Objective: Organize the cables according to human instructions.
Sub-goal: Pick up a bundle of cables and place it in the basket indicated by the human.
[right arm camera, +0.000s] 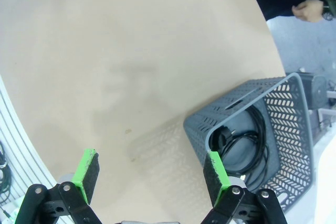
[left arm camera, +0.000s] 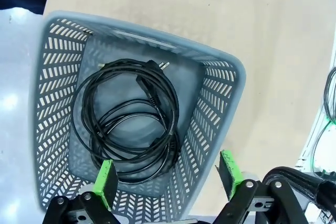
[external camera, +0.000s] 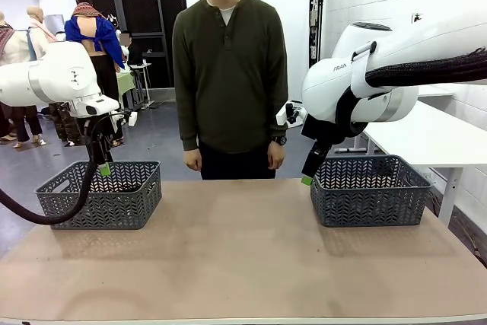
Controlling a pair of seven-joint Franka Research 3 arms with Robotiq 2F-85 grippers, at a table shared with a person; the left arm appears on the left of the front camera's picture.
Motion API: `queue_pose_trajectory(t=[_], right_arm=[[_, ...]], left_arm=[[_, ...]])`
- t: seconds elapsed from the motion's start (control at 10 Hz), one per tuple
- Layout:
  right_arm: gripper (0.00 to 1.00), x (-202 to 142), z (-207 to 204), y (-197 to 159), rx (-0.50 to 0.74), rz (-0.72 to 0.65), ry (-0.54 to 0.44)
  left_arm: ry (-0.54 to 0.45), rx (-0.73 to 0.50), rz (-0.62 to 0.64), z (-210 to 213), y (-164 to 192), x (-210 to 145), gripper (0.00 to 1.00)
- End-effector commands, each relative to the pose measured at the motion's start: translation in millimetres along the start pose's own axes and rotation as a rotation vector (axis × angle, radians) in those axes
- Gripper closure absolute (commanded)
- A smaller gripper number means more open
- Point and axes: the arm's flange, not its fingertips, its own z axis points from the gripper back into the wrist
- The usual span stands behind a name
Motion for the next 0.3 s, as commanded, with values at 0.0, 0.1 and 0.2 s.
queue_pose_trajectory(t=[0.0,0.1,0.2], right_arm=[[0.00,-0.7,-0.3,0.1,-0.005,0.001,0.012],[0.00,-0.7,-0.3,0.1,-0.005,0.001,0.012],[0.00,-0.7,-0.3,0.1,-0.005,0.001,0.012]], left_arm=[[0.007,0.019,-0.017,1.2,1.4,-1.3,0.00],[0.007,0.019,-0.017,1.2,1.4,-1.3,0.00],[0.007,0.019,-0.017,1.2,1.4,-1.3,0.00]])
